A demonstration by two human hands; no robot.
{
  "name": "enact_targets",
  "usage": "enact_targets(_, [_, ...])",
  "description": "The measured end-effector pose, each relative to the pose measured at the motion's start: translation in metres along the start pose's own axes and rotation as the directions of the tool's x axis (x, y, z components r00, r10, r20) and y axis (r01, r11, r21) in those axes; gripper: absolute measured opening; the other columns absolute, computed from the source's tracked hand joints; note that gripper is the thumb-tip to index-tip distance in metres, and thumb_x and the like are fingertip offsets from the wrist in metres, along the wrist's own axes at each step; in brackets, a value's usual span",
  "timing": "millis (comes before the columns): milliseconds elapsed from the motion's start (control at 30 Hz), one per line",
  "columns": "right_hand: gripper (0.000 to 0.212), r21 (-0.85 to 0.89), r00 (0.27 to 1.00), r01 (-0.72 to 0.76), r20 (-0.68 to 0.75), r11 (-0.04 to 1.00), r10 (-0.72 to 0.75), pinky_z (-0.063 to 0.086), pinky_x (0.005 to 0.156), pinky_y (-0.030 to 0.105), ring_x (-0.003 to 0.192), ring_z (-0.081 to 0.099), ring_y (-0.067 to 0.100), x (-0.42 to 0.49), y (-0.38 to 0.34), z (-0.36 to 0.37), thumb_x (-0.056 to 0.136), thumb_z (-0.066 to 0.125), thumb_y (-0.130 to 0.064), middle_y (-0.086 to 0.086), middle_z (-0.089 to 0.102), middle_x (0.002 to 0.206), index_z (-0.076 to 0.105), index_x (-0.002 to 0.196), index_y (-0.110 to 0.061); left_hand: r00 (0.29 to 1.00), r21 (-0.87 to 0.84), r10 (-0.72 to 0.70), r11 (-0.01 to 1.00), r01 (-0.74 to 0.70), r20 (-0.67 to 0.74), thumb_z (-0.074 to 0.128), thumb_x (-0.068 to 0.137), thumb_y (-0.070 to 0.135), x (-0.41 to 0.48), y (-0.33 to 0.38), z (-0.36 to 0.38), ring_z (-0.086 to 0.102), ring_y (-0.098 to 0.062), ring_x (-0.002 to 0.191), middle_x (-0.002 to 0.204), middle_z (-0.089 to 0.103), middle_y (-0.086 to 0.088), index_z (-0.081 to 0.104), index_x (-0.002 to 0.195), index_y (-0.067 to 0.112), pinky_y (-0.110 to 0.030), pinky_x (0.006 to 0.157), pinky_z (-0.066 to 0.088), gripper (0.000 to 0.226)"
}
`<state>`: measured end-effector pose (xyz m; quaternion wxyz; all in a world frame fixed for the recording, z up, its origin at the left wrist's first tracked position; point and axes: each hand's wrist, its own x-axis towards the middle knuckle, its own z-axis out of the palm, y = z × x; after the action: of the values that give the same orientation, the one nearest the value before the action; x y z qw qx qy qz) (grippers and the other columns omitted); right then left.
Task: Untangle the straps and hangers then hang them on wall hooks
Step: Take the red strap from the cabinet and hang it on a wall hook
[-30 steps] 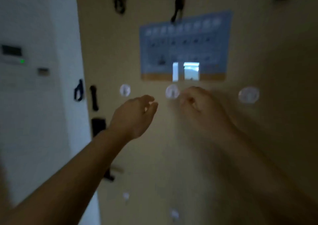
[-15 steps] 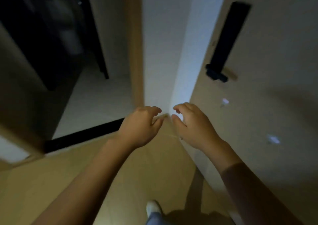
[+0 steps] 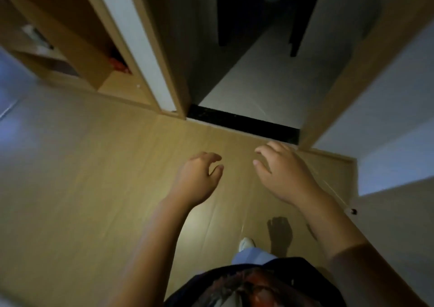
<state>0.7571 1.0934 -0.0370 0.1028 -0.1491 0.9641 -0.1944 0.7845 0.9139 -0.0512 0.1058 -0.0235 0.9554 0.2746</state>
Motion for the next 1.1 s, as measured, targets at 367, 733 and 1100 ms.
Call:
enact_targets(367, [0.039,-0.098,0.922,0.302,0.283,0.948,-0.264,0.033,0.099,0.035,0.121,0.039,0.021,0.109,-0.057,0.021,0.097,0.036,-0.028,0.006,0.047,0.133,0.044,0.131,-0.013,0.948,-0.19,-0.296,0.943,0.272,-0.115,0.045,0.094,0.03,0.029,-0.068,-0.03,0.058,-0.014,0.103,0.115,0.063,0.003,0.053,0.125,0.021,-0.031,0.085,0.048,0.033])
enact_targets(733, [0.037,-0.103,0.905,0.363,0.276,0.926,-0.324,0.03,0.105,0.037,0.125,0.04,0.021,0.254,-0.201,0.056,0.096,0.038,-0.028,0.006,0.047,0.133,0.046,0.129,-0.013,0.941,-0.148,-0.306,0.947,0.285,-0.147,0.046,0.094,0.028,0.109,-0.198,-0.148,0.059,-0.02,0.106,0.12,0.063,-0.001,0.055,0.123,0.014,-0.031,0.087,0.046,0.033])
enact_targets(1100, [0.037,-0.033,0.881,0.39,0.305,0.92,-0.363,0.041,0.098,0.04,0.119,0.043,0.022,0.376,-0.308,0.078,0.095,0.04,-0.026,0.008,0.048,0.13,0.047,0.129,-0.011,0.909,-0.108,-0.375,0.926,0.361,-0.179,0.044,0.094,0.031,0.178,-0.302,-0.231,0.056,-0.022,0.111,0.122,0.061,-0.003,0.053,0.125,0.016,-0.034,0.09,0.047,0.036])
